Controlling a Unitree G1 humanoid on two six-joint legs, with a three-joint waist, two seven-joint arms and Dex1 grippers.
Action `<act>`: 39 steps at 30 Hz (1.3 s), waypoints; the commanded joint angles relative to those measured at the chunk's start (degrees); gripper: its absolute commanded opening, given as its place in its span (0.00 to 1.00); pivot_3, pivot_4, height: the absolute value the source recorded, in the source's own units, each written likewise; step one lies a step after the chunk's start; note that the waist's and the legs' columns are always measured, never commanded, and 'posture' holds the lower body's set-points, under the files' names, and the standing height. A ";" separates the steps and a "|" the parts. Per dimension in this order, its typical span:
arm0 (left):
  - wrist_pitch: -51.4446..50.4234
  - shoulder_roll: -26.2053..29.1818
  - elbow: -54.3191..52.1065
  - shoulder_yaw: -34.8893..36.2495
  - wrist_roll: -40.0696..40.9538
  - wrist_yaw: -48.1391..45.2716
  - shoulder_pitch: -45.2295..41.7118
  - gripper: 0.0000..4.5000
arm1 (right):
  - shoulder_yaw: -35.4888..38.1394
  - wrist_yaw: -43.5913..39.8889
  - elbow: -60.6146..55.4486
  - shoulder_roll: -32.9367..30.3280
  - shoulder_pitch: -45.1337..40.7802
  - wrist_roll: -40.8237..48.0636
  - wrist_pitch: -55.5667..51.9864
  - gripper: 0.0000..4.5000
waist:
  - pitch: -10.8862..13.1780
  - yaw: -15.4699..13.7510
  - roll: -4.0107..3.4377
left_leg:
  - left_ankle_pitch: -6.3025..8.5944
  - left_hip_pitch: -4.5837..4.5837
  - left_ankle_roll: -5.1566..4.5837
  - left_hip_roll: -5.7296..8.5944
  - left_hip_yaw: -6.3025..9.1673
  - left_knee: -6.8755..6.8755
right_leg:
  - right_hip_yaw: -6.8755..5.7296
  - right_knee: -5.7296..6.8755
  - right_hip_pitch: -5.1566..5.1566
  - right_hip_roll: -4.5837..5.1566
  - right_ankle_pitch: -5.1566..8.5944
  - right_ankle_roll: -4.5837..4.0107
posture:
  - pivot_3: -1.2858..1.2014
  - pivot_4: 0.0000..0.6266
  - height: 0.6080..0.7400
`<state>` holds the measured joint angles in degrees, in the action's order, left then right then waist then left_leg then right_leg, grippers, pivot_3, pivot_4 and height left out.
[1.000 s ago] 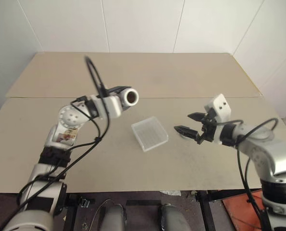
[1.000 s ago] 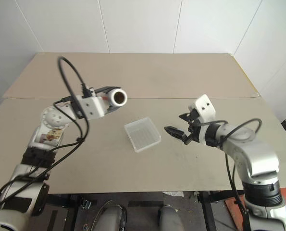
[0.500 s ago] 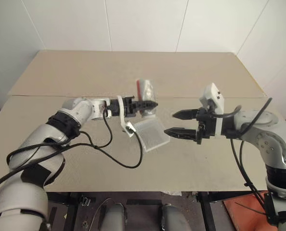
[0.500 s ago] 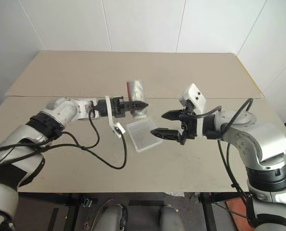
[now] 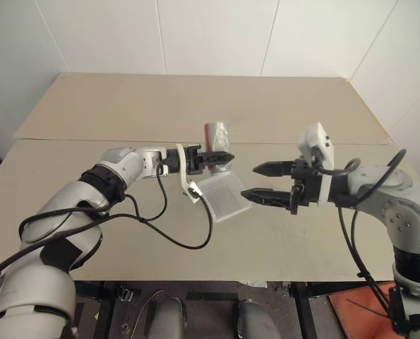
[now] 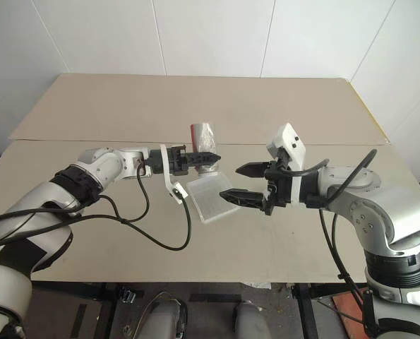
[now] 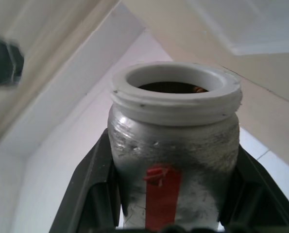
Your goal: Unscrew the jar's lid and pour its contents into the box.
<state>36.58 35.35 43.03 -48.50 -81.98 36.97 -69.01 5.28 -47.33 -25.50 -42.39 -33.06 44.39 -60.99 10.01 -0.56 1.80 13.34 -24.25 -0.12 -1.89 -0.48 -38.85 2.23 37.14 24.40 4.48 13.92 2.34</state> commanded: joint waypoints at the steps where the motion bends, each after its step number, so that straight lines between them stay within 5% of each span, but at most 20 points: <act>1: 3.29 -1.87 2.50 13.66 28.83 -21.82 4.33 0.46 | 1.38 0.31 -2.30 -0.50 0.14 0.78 2.18 0.99 | -0.01 0.11 -0.02 | 0.00 0.00 0.00 -0.01 0.01 0.00 | -0.01 0.00 0.00 -0.01 0.00 0.00 | 0.52 0.24 1.00; 4: -4.97 -5.66 -1.36 24.99 52.27 -42.42 8.79 0.46 | 1.14 0.41 -2.29 -0.63 0.51 0.31 2.93 0.99 | -0.02 0.15 -0.04 | 0.00 0.04 0.00 -0.03 0.00 -0.04 | -0.02 0.00 -0.03 -0.01 0.00 -0.01 | 0.52 0.24 1.00; 8: -36.56 -14.80 -14.71 40.42 73.87 -53.30 12.89 0.46 | 1.03 1.20 -2.68 0.09 1.07 0.26 3.63 0.99 | -0.02 0.02 -0.03 | 0.00 -0.05 0.00 -0.02 0.10 -0.15 | -0.10 0.02 -0.07 -0.01 0.00 -0.01 | 0.52 0.24 1.00; 16: -61.12 -16.99 -34.26 47.76 82.58 -57.28 24.73 0.46 | 0.69 1.73 -2.84 0.66 1.77 0.39 4.35 0.99 | -0.03 1.55 -0.05 | -0.01 0.12 -0.01 -0.01 0.18 -0.14 | -0.03 0.06 -0.20 -0.06 -0.02 0.02 | 0.52 0.24 1.00; 24: -65.36 -19.05 -39.95 51.56 86.49 -54.77 27.58 0.46 | 0.26 1.59 -2.53 0.59 1.79 0.10 5.46 0.99 | -0.03 1.00 -0.04 | 0.00 0.12 0.00 0.03 0.22 -0.15 | -0.06 0.00 -0.24 -0.03 -0.02 0.02 | 0.52 0.24 1.00; 27: -51.50 -13.03 -37.52 42.83 75.47 -55.48 26.71 0.46 | 0.14 1.55 -2.35 0.44 1.64 -0.22 5.87 0.99 | -0.03 1.03 -0.04 | -0.01 0.15 0.00 0.03 0.22 -0.14 | -0.05 -0.01 -0.24 -0.03 -0.02 0.01 | 0.52 0.24 1.00; 32: -16.31 4.03 -25.00 20.23 37.72 -37.79 16.81 0.46 | 0.03 1.12 -2.15 -0.08 1.66 -0.60 6.64 0.99 | -0.03 0.73 -0.04 | -0.01 0.19 0.00 0.06 0.19 -0.08 | -0.01 -0.08 -0.25 -0.04 -0.03 -0.01 | 0.52 0.24 1.00; 36: -9.52 6.65 -18.28 8.26 15.32 -21.62 6.30 0.46 | -0.23 0.89 -1.85 -0.22 1.51 -0.91 7.34 0.99 | -0.03 -0.19 -0.04 | 0.00 0.15 0.00 0.07 0.14 -0.06 | -0.01 -0.08 -0.24 -0.02 -0.03 0.00 | 0.52 0.24 1.00; 39: -7.22 5.41 -15.81 1.94 5.68 -14.96 3.11 0.46 | -0.16 0.75 -1.64 -0.40 1.19 -1.00 7.86 0.99 | -0.03 -0.23 -0.04 | 0.00 0.08 0.00 0.07 0.12 -0.08 | -0.04 -0.04 -0.20 -0.02 -0.03 0.01 | 0.52 0.24 1.00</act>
<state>27.83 41.20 26.88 -44.30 -71.68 18.27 -64.52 4.16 -46.16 -26.38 -41.98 -30.83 43.46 -55.01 9.98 -0.80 1.76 13.33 -24.18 -0.12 -1.83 -0.36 -38.93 2.19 37.11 24.21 4.46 13.89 2.35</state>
